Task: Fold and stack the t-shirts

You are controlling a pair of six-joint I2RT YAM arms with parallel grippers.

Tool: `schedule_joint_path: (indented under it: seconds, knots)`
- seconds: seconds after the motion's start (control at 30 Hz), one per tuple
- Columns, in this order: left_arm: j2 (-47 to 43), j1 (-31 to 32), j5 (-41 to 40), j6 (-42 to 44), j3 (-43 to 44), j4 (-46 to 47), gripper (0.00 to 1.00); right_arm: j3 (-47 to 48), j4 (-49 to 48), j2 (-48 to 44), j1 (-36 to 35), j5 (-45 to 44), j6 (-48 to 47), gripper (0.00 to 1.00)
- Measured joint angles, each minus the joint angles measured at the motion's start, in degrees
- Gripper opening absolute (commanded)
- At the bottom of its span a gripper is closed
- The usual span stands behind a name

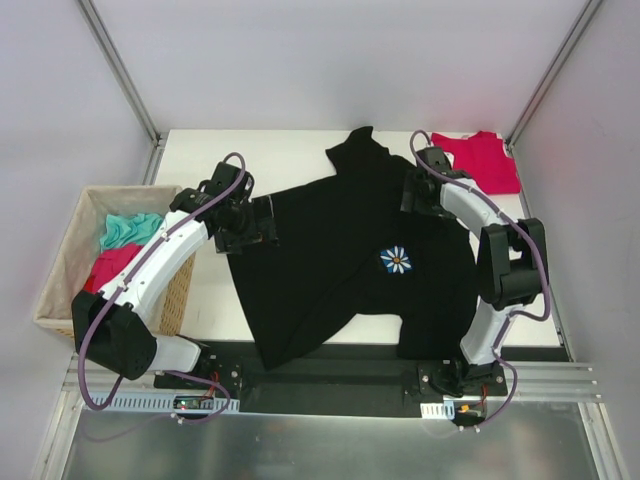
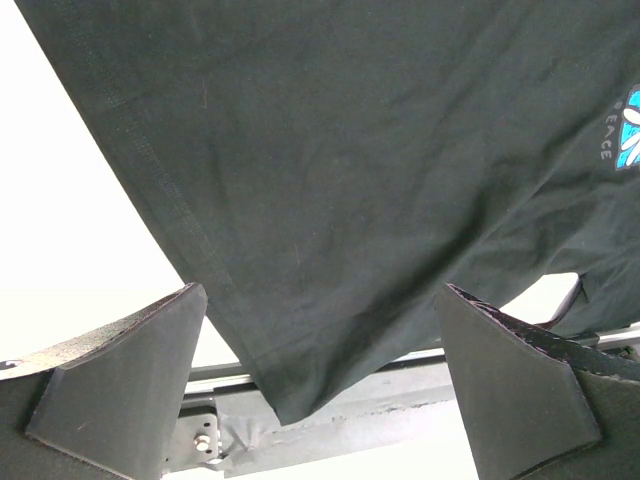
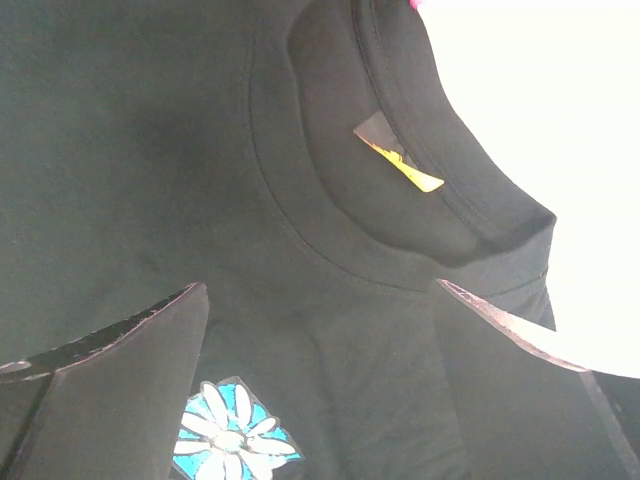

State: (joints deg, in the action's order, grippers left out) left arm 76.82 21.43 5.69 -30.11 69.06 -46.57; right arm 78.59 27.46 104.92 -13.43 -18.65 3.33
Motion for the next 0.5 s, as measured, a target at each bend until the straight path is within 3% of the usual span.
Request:
schedule_joint_path:
  seconds: [0.5]
  knots:
    - [2.27,0.0,-0.37,0.26,0.92,-0.24,0.99,4.66,4.9,7.23,0.37,-0.44,-3.19,0.96]
